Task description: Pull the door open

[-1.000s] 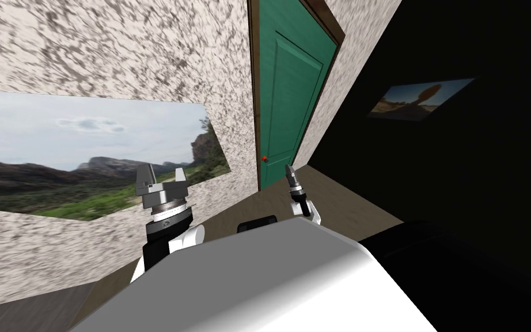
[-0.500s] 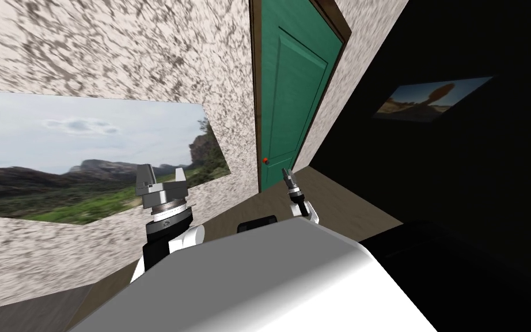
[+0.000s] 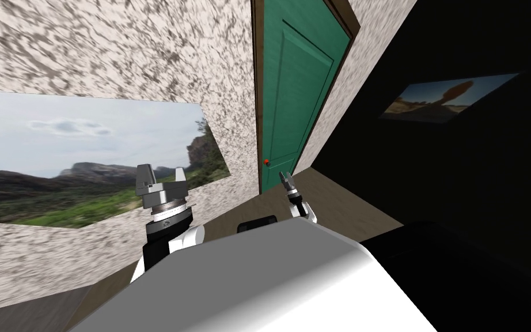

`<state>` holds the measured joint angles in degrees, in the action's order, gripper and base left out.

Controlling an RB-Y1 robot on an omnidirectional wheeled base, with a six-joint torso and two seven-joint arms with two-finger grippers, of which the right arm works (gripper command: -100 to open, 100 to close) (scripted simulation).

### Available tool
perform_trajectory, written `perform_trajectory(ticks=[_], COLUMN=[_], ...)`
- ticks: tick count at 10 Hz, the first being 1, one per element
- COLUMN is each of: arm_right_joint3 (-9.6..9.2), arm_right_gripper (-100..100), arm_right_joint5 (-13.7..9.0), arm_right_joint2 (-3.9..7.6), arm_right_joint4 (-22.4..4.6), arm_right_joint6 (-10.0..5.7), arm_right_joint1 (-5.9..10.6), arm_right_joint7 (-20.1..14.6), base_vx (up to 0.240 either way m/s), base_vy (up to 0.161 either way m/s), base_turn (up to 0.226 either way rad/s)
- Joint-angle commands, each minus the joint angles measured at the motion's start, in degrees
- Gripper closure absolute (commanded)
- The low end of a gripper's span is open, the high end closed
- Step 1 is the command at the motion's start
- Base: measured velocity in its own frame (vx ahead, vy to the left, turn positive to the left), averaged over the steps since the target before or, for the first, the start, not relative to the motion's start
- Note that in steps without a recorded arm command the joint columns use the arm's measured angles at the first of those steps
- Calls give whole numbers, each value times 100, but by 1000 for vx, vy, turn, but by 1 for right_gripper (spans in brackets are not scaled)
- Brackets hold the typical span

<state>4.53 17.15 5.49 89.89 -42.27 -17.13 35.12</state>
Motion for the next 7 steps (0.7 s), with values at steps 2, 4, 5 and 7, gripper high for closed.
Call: perform_trajectory(ticks=[2,4,5,7], arm_right_joint3=[20,43,54,76], arm_right_gripper=[-100,-100,-100,-100], arm_right_joint5=[112,251,318,453], arm_right_joint2=[16,32,39,52], arm_right_joint4=[-333,-707,-872,-1221], arm_right_joint6=[-85,-170,-212,-296], arm_right_joint1=[68,162,207,299], arm_right_joint7=[237,507,638,902], base_vx=[83,71,97,94], base_vy=[-27,-18,-32,-30], base_turn=[25,33,44,43])
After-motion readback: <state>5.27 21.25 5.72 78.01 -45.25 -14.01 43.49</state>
